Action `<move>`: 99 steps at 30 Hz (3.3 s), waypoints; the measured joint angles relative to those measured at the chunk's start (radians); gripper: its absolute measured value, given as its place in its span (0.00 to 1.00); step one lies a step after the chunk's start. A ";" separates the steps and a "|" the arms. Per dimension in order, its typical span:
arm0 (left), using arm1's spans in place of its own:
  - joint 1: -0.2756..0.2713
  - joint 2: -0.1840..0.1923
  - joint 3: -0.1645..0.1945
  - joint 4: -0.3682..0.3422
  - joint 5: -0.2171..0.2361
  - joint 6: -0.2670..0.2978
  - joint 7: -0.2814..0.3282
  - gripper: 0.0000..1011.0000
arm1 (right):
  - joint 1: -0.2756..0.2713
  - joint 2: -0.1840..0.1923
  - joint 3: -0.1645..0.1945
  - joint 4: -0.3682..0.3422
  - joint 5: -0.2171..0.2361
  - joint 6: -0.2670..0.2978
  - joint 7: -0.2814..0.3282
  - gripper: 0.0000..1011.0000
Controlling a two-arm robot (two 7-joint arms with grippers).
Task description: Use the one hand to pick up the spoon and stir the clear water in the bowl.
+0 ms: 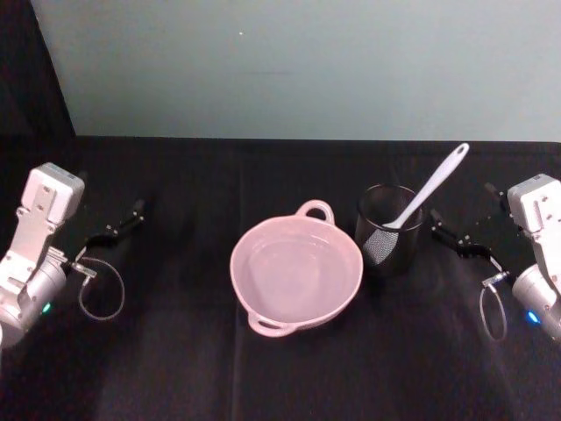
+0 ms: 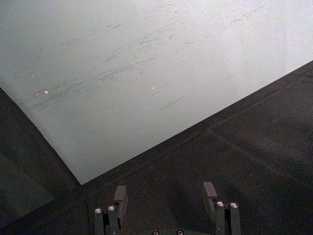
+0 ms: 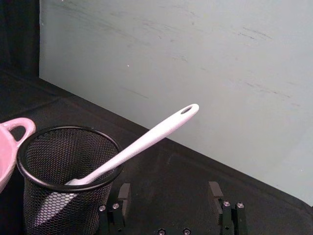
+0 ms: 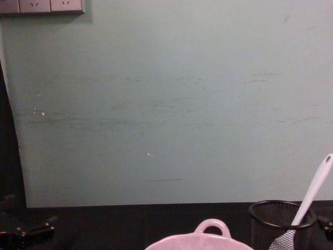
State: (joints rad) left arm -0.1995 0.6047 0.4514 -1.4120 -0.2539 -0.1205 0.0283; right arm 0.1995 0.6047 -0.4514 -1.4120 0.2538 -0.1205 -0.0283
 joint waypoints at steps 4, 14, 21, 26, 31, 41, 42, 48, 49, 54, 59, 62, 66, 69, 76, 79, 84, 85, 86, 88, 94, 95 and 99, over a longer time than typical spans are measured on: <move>0.000 0.000 0.000 0.000 0.000 0.000 0.000 1.00 | 0.000 0.000 0.000 0.000 0.000 0.000 0.000 0.99; 0.000 0.000 0.000 0.000 0.000 0.000 0.000 1.00 | 0.000 0.000 0.000 0.000 0.000 0.000 0.000 0.99; 0.000 0.000 0.000 0.000 0.000 0.000 0.000 1.00 | 0.000 0.000 0.000 0.000 0.000 0.000 0.000 0.99; 0.000 0.000 0.000 0.000 0.000 0.000 0.000 1.00 | 0.000 0.000 0.000 0.000 0.000 0.000 0.000 0.99; 0.000 0.000 0.000 0.000 0.000 0.000 0.000 1.00 | 0.000 0.000 0.000 0.000 0.000 0.000 0.000 0.99; 0.000 0.000 0.000 0.000 0.000 0.000 0.000 1.00 | 0.000 0.000 0.000 0.000 0.000 0.000 0.000 0.99; 0.000 0.000 0.000 0.000 0.000 0.000 0.000 1.00 | -0.005 0.001 0.005 -0.005 -0.001 0.000 -0.001 0.99; 0.000 0.000 0.000 0.000 0.000 0.000 0.000 1.00 | -0.083 0.022 0.056 -0.080 0.006 -0.003 -0.028 0.99; 0.000 0.000 0.000 0.000 0.000 0.000 0.000 1.00 | -0.095 0.025 0.063 -0.092 0.010 -0.004 -0.031 0.99; 0.000 0.000 0.000 0.000 0.000 0.000 0.000 1.00 | -0.188 0.021 0.148 -0.197 0.150 0.007 -0.012 0.99; 0.000 0.000 0.000 0.000 0.000 0.000 0.000 1.00 | -0.223 -0.019 0.211 -0.239 0.317 0.038 0.053 0.99; 0.000 0.000 0.000 0.000 0.000 0.000 0.000 1.00 | -0.214 -0.056 0.239 -0.234 0.419 0.071 0.101 0.99; 0.000 0.000 0.000 0.000 0.000 0.000 0.000 1.00 | -0.175 -0.107 0.261 -0.195 0.525 0.120 0.153 0.99; 0.000 0.000 0.000 0.000 0.000 0.000 0.000 1.00 | -0.136 -0.145 0.279 -0.162 0.603 0.169 0.188 0.99; 0.000 0.000 0.000 0.000 0.000 0.000 0.000 1.00 | -0.041 -0.195 0.289 -0.072 0.744 0.265 0.234 0.99; 0.000 0.000 0.000 0.000 0.000 0.000 0.000 1.00 | 0.007 -0.202 0.281 -0.019 0.783 0.294 0.248 0.99; 0.000 0.000 0.000 0.000 0.000 0.000 0.000 1.00 | 0.052 -0.204 0.270 0.035 0.816 0.317 0.265 0.99; 0.000 0.000 0.000 0.000 0.000 0.000 0.000 1.00 | 0.057 -0.204 0.268 0.043 0.818 0.318 0.266 0.99; 0.000 0.000 0.000 0.000 0.000 0.000 0.000 1.00 | 0.062 -0.204 0.266 0.048 0.822 0.319 0.269 0.99; 0.000 0.000 0.000 0.000 0.000 0.000 0.000 1.00 | 0.072 -0.204 0.262 0.060 0.831 0.320 0.272 0.97; 0.000 0.000 0.000 0.000 0.000 0.000 0.000 1.00 | 0.073 -0.201 0.254 0.060 0.850 0.313 0.271 0.83; 0.000 0.000 0.000 0.000 0.000 0.000 0.000 1.00 | 0.072 -0.200 0.254 0.058 0.852 0.312 0.271 0.81; 0.000 0.000 0.000 0.000 0.000 0.000 0.000 1.00 | 0.066 -0.193 0.249 0.048 0.863 0.307 0.268 0.68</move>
State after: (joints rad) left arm -0.1995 0.6047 0.4514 -1.4120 -0.2539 -0.1205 0.0283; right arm 0.2653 0.4117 -0.2021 -1.3636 1.1166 0.1862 0.2399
